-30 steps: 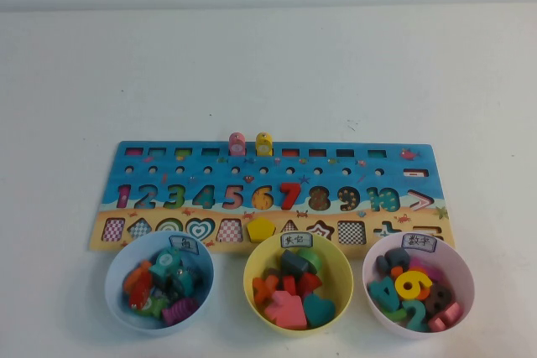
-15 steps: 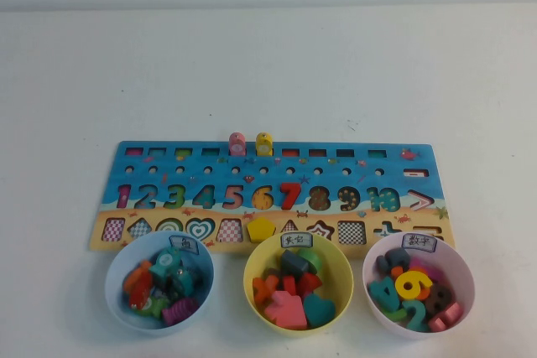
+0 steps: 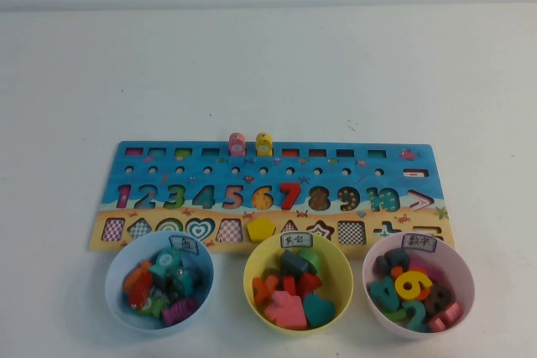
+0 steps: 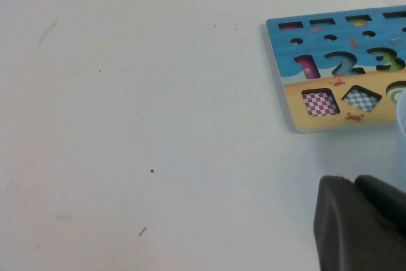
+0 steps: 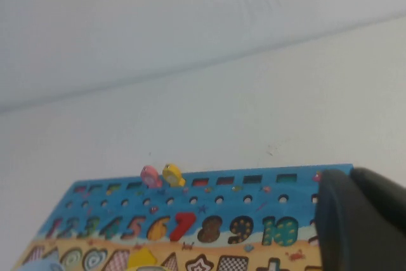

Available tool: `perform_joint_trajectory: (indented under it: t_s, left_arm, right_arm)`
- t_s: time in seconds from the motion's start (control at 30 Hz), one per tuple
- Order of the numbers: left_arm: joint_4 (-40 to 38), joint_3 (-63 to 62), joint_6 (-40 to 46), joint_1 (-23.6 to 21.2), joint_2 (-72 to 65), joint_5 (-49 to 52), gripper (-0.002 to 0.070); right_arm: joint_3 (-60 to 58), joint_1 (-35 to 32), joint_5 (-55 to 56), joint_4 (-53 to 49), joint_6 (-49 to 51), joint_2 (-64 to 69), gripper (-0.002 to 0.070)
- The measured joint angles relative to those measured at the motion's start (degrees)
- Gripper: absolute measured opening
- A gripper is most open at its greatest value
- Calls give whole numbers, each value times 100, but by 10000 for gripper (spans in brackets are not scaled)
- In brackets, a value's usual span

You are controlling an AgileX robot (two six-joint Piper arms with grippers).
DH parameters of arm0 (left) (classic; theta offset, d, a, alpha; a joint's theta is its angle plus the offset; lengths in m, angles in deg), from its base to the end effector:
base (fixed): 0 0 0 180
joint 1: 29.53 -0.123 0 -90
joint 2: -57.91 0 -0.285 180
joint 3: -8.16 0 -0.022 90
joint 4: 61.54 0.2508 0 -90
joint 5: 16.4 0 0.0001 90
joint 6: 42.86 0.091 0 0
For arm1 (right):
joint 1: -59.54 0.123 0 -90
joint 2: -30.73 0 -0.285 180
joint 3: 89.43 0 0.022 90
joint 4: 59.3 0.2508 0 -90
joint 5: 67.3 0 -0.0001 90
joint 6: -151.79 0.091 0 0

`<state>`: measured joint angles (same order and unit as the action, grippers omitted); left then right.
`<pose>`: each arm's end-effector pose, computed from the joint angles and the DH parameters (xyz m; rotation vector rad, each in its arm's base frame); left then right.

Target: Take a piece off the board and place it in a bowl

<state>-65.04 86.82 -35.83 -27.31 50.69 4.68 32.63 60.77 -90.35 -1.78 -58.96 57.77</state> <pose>0.0527 -0.0040 0.1722 0.1126 1.8627 -0.0019 0.0785 0.0318 0.2846 0.0986 1.7366 0.6198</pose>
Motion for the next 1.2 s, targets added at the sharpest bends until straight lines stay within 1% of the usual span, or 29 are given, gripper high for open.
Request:
perform_joint_trajectory:
  t_s: [0.07,0.17,0.33,0.5,0.7,0.87,1.0,1.2]
  left_arm:
    - [0,0,0,0,0,0,-3]
    - [0,0,0,0,0,0,-3]
    - [0,0,0,0,0,0,-3]
    - [0,0,0,0,0,0,-3]
    - [0,0,0,0,0,0,-3]
    - [0,0,0,0,0,0,-3]
    - [0,0,0,0,0,0,-3]
    - [0,0,0,0,0,0,-3]
  right_arm:
    - [585,0,-396,-85,-485,620,-18]
    - [1371,0,-1011,-175,-905,1514,-18]
    - [2568,0,-2148,-728,-1024,2685,-18]
    - [3504,0,-2919,-1320,-691,3554,-18]
    - [4524,0,-3343,-1896,-267,4285,-18]
    - [5168,45,-3786,-2611,114,4858,-18]
    - [5605,401,-3969,-3364,490,5326,-18]
    - [6420,1474,-4541,-4479,823,6258,-18]
